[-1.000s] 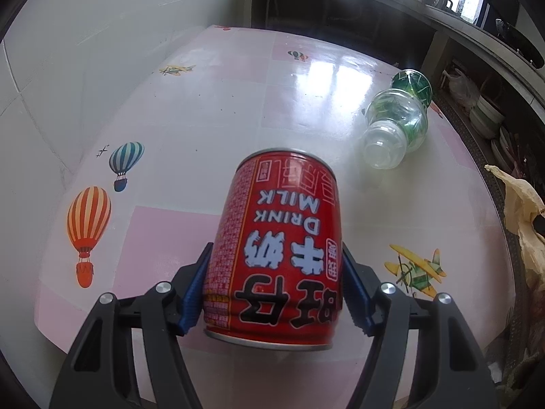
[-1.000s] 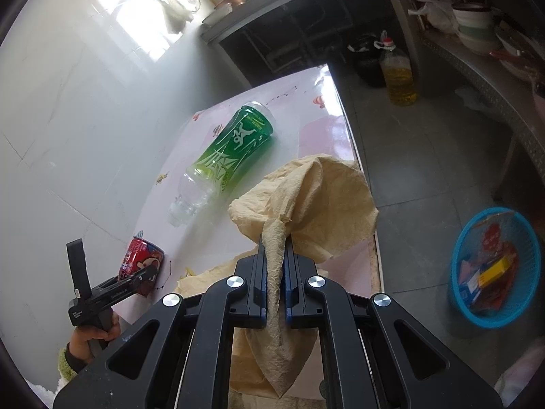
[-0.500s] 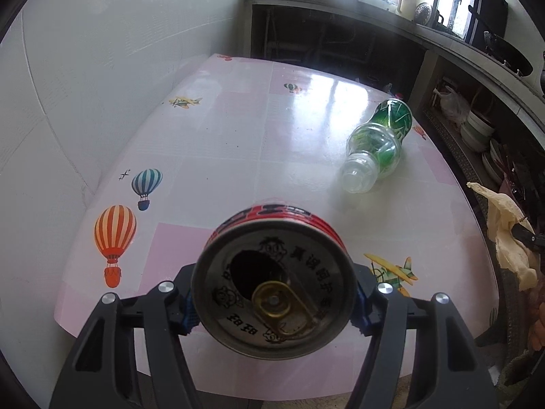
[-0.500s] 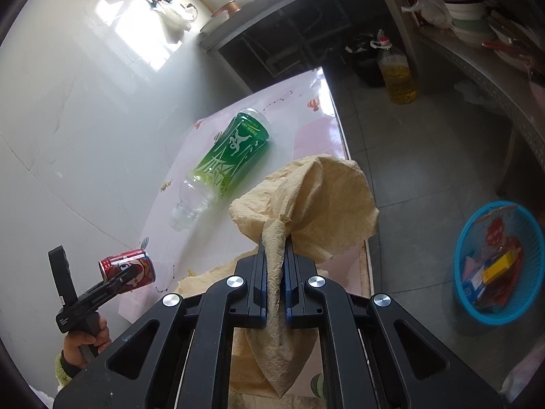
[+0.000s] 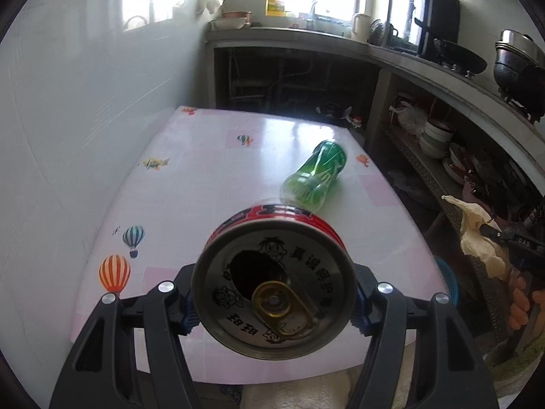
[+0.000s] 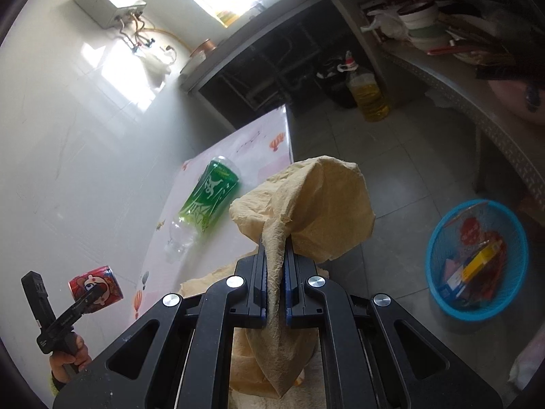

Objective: Collect trash
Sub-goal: 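Carry the cloth toward the blue basket with the right tool while the left tool carries the can, then open the right tool over the basket to drop the cloth while the left tool drops the can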

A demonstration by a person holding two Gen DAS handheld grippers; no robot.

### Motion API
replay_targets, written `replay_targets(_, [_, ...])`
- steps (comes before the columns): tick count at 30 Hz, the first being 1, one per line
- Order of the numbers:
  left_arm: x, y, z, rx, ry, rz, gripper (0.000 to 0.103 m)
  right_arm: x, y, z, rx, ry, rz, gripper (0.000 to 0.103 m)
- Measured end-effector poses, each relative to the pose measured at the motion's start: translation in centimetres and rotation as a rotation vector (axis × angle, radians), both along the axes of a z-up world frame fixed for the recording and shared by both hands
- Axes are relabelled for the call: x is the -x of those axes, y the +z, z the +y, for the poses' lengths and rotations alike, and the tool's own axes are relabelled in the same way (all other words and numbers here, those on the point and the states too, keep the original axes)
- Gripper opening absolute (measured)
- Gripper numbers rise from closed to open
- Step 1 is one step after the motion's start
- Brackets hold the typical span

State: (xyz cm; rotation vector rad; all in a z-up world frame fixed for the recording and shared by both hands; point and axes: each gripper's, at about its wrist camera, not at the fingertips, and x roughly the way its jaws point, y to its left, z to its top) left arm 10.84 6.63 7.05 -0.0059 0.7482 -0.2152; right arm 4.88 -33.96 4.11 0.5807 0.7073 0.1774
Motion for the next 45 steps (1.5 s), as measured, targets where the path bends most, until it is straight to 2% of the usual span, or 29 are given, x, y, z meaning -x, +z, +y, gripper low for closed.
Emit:
replay_targets(4, [-0.8,3.3,-3.4,0.002,-0.097,-0.067,0.064,2.5,0.2,-3.0,0.002,-0.087,-0.018,0.006])
replay_targets(8, [-1.9,5.3,-7.5,0.035,-0.207,-0.083,0.064,4.5,-0.9,-6.0,-0.03,-0.169,0.008,0.006])
replay_targets(11, [-2.6,5.7,-10.9,0.05,-0.289,-0.073,0.064,5.5,-1.6,-7.8,-0.043,-0.222,0.029,0.006])
replay_targets(14, [-3.1,4.8,-14.8,0.068,-0.383,-0.041,0.064,6.1,-2.4,-9.2,-0.037,-0.275,0.055,0.006])
replay_targets(17, [-3.8,2.6,-19.3,0.09,-0.487,0.024,0.064,6.3,-3.9,-10.6,-0.021,-0.334,0.102,0.006])
replay_targets(21, [-5.4,-1.3,-26.1,0.102,-0.622,0.18,0.064,6.8,-6.7,-12.3,-0.039,-0.404,0.178,0.006])
replay_targets(24, [-6.2,-4.8,-31.6,0.039,-0.702,0.281,0.064,7.2,-9.2,-13.8,-0.073,-0.457,0.24,0.006])
replay_targets(30, [-8.0,-11.2,-41.0,-0.095,-0.781,0.462,0.064,7.0,-15.3,-16.5,-0.149,-0.528,0.387,0.006])
replay_targets(35, [-9.6,-17.0,-47.8,-0.22,-0.795,0.583,0.064,6.1,-19.6,-18.2,-0.225,-0.574,0.475,0.006])
replay_targets(39, [-10.5,-21.6,-51.5,-0.315,-0.782,0.647,0.064,5.5,-22.8,-19.8,-0.261,-0.649,0.546,0.008])
replay_targets(42, [-11.2,-24.3,-53.2,-0.338,-0.753,0.683,0.065,4.2,-24.9,-20.7,-0.263,-0.69,0.582,0.015])
replay_targets(45, [-12.0,-25.3,-53.2,-0.306,-0.7,0.701,0.067,2.9,-27.0,-21.2,-0.239,-0.688,0.63,0.047])
